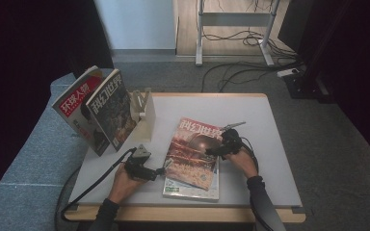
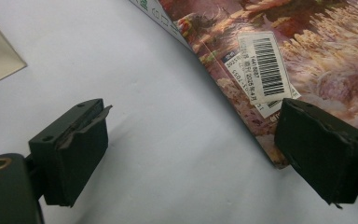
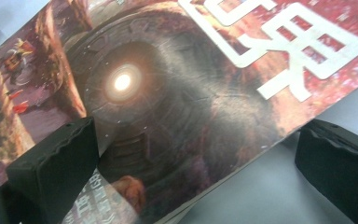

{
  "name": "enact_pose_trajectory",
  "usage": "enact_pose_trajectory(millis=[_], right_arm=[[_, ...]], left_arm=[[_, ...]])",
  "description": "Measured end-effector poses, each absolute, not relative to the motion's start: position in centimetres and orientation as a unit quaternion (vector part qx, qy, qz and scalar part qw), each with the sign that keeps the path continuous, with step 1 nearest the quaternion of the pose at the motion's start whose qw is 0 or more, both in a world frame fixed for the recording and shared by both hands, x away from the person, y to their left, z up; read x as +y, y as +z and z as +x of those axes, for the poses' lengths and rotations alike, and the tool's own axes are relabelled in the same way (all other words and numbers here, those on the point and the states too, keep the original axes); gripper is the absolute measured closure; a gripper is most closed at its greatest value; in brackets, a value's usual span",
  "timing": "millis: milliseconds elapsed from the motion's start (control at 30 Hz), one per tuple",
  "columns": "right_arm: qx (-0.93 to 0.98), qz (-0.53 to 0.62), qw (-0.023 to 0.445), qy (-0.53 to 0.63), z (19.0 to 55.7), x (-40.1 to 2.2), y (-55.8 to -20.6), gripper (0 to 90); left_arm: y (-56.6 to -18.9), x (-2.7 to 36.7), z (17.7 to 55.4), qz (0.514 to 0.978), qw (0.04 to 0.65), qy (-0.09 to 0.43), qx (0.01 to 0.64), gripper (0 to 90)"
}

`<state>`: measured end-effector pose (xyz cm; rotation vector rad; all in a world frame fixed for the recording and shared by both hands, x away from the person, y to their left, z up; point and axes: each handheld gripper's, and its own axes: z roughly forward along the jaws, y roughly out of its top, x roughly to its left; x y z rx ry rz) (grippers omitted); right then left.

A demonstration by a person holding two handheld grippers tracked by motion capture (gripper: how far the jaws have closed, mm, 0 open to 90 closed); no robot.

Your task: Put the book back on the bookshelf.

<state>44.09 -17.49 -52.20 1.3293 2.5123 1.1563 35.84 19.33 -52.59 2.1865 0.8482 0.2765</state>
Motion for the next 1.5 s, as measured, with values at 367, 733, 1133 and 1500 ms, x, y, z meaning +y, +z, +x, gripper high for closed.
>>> enact_pose_trajectory(millis=[367, 733, 1133, 1500], right_arm=[[0.803, 0.445, 0.04, 0.395, 44.9, -18.2, -51.9, 15.6], [0.805, 0.454, 0.034, 0.381, 45.7, -18.0, -51.9, 9.5], [0.799, 0.461, 0.03, 0.386, 47.3, -17.7, -51.9, 15.8], [0.797, 0.454, 0.066, 0.394, 47.8, -17.9, -51.0, 42.4]], left_arm=[[-52.6, 19.3, 35.9, 0.858, 0.378, 0.109, 0.329, 9.4], [-52.6, 19.4, 36.0, 0.859, 0.378, 0.107, 0.329, 9.7], [-52.6, 19.4, 36.0, 0.859, 0.379, 0.105, 0.328, 10.2], [-52.6, 19.4, 36.0, 0.859, 0.379, 0.102, 0.328, 10.4]])
